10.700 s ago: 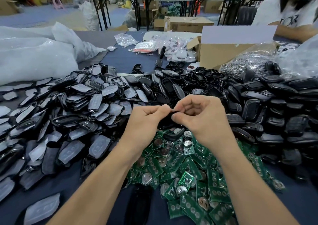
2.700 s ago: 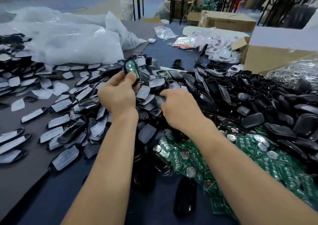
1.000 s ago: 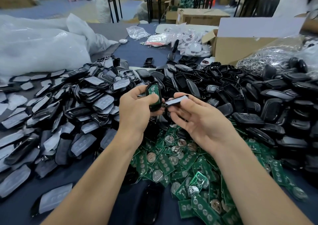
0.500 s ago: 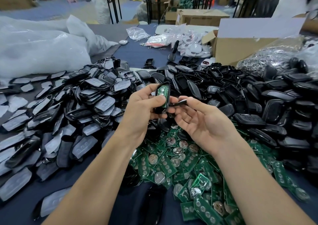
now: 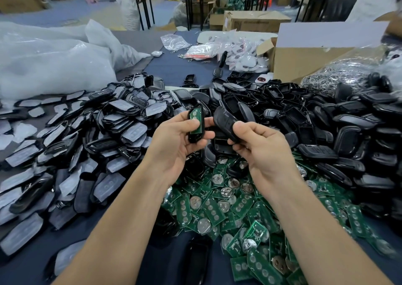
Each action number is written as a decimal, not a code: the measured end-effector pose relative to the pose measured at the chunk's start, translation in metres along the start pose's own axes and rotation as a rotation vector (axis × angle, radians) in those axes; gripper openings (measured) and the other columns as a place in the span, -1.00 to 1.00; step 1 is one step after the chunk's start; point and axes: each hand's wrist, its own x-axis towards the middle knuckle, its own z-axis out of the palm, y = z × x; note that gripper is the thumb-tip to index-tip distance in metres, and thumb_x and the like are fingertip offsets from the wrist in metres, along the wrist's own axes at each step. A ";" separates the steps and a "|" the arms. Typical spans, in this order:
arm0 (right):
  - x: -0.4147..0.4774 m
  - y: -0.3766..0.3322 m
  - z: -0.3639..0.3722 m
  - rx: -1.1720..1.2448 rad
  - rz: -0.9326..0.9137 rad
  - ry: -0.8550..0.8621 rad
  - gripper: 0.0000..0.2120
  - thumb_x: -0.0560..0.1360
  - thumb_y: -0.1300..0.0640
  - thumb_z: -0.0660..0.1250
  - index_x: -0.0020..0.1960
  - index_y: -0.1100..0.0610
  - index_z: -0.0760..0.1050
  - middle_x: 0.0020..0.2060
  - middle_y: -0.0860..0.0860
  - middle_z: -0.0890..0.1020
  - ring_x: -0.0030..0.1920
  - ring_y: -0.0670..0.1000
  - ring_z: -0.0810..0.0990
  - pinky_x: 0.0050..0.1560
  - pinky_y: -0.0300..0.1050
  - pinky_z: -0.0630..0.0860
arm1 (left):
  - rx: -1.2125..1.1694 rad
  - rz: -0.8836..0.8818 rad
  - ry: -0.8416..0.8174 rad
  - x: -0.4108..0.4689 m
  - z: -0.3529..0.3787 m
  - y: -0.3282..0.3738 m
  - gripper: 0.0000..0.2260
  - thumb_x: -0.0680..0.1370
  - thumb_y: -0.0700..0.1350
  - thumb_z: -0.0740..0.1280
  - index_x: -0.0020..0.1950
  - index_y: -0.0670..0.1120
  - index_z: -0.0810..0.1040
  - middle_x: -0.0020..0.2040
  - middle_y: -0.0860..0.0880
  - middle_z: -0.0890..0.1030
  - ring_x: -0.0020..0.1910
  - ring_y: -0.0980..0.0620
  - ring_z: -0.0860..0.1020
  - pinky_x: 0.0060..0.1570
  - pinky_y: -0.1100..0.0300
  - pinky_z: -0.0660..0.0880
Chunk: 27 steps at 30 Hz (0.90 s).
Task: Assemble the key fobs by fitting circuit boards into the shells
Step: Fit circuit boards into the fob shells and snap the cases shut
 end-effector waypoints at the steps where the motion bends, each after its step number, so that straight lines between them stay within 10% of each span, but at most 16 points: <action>1: 0.000 0.000 0.001 0.035 0.018 0.023 -0.69 0.56 0.23 0.44 -0.35 0.07 0.71 -0.29 0.04 0.68 -0.25 -0.02 0.58 -0.12 -0.16 0.52 | 0.012 -0.011 -0.004 0.000 0.000 -0.001 -0.84 0.66 -0.33 0.19 0.09 -0.17 0.55 -0.04 -0.14 0.76 -0.31 0.04 0.69 -0.40 0.30 0.58; 11: 0.003 0.007 0.001 -0.050 0.009 0.008 -0.83 0.52 0.17 0.50 -0.23 0.20 0.72 -0.26 0.16 0.69 -0.25 0.06 0.57 -0.06 -0.03 0.51 | 0.050 -0.026 -0.027 0.003 0.002 -0.007 -0.85 0.67 -0.33 0.23 0.08 -0.19 0.59 -0.11 -0.10 0.73 -0.26 0.03 0.70 -0.35 0.29 0.60; 19: 0.005 0.004 -0.008 -0.214 -0.200 0.029 -0.80 0.53 0.16 0.50 -0.27 0.02 0.73 -0.43 0.01 0.66 -0.47 -0.04 0.55 -0.42 -0.22 0.45 | 0.082 0.012 0.029 0.003 0.004 -0.006 -0.83 0.66 -0.33 0.25 0.14 -0.16 0.60 -0.07 -0.07 0.75 -0.24 0.02 0.70 -0.30 0.25 0.62; 23: 0.008 0.001 -0.024 -0.673 -0.517 0.144 -0.80 0.46 0.04 0.56 -0.19 -0.29 0.69 -0.29 -0.22 0.71 -0.32 -0.09 0.67 -0.26 -0.17 0.61 | 0.101 0.055 0.007 0.003 -0.002 -0.002 -0.82 0.66 -0.33 0.24 0.16 -0.17 0.59 0.09 -0.10 0.76 -0.24 0.03 0.68 -0.29 0.25 0.60; 27: 0.008 0.002 -0.027 -0.800 -0.567 0.100 -0.83 0.42 0.15 0.60 -0.05 -0.08 0.74 -0.19 -0.37 0.68 -0.02 -0.22 0.69 0.13 -0.05 0.65 | 0.211 0.138 -0.038 0.002 -0.005 -0.002 -0.83 0.65 -0.33 0.28 0.14 -0.14 0.60 0.13 -0.07 0.75 -0.23 0.05 0.69 -0.30 0.27 0.59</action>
